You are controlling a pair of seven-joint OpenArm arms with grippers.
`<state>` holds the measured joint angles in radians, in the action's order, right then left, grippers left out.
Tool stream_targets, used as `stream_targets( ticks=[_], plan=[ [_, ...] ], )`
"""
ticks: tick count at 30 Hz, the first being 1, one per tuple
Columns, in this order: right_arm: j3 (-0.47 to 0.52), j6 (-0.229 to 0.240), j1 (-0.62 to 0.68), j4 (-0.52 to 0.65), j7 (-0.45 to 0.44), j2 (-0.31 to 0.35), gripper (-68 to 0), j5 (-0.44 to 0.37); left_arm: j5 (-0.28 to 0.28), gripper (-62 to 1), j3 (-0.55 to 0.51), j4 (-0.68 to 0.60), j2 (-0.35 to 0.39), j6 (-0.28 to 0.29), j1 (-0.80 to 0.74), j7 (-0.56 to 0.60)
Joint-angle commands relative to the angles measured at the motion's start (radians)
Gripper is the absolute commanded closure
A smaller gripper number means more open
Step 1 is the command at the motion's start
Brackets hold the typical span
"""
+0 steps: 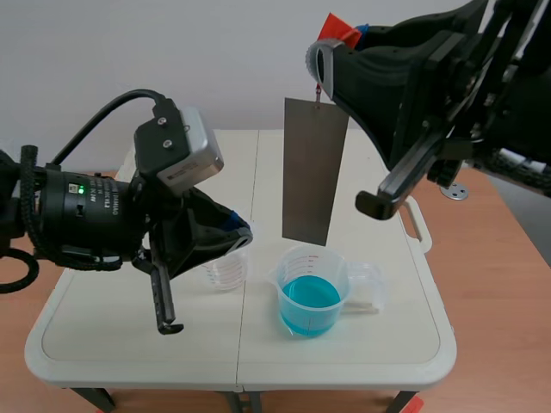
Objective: Hold the metal plate by the orange handle, dip it into the blue solution, take it out and point at it, then put the plate back in the beaker on the left.
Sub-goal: 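Raise the plate and point at it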
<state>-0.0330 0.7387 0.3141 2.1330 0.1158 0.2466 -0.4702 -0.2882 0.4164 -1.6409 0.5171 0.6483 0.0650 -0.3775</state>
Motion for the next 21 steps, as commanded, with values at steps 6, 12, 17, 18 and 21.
stream_targets(
  ticks=[6,12,17,18,21],
  plan=[
    [0.001,0.007,-0.004,0.024,-0.016,0.01,-1.5,-0.028,-0.01,-1.8,0.016,0.097,-0.053,-0.002,0.072,0.006],
    [0.001,0.007,-0.004,0.024,-0.009,0.01,-1.5,-0.039,-0.01,-1.8,0.016,0.111,-0.054,-0.002,0.085,0.006],
    [0.001,0.007,-0.004,0.024,-0.009,0.01,-1.5,-0.039,-0.011,-1.8,0.018,0.111,-0.053,-0.001,0.085,0.007],
    [0.001,0.007,-0.004,0.024,-0.009,0.01,-1.5,-0.039,-0.011,-1.8,0.018,0.111,-0.053,-0.001,0.085,0.008],
    [0.001,0.007,-0.004,0.024,-0.009,0.01,-1.5,-0.039,-0.01,-1.8,0.018,0.111,-0.053,0.004,0.085,0.01]
  ],
)
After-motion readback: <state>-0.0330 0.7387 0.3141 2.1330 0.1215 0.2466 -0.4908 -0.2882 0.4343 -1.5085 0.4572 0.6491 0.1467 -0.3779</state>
